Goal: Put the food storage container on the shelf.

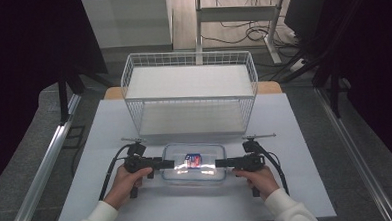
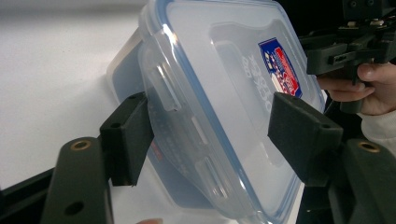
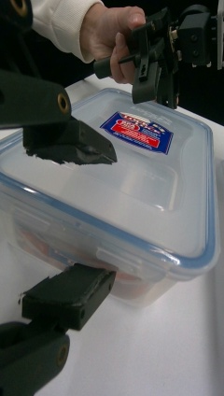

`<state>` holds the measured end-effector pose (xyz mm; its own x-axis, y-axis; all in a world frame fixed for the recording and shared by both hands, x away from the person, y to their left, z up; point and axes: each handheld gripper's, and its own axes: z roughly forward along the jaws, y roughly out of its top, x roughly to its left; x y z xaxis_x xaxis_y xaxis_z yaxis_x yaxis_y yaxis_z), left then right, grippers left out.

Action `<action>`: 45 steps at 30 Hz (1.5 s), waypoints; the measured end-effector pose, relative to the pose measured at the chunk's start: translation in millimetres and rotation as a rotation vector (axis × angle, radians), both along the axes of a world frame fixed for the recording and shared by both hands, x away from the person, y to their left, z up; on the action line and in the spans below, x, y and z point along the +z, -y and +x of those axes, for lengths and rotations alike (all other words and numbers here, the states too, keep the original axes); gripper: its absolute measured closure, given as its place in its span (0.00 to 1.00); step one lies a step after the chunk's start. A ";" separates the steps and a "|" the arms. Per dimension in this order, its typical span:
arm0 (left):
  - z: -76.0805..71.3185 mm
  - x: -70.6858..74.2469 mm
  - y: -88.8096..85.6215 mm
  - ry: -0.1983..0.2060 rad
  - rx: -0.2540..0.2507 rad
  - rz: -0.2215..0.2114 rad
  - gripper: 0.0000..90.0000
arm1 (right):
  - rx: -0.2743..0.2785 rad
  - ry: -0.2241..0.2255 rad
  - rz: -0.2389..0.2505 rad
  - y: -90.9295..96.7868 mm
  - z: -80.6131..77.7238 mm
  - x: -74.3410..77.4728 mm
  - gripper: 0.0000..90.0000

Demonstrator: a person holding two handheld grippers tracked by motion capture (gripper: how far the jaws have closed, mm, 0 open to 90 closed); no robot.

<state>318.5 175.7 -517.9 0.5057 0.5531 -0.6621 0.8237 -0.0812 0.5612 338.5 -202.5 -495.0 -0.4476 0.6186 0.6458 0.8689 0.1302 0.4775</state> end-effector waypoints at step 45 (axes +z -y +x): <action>-28.0 37.0 -2.2 0.128 0.010 0.041 0.52 | 0.019 0.186 -0.015 4.4 -31.0 29.4 0.57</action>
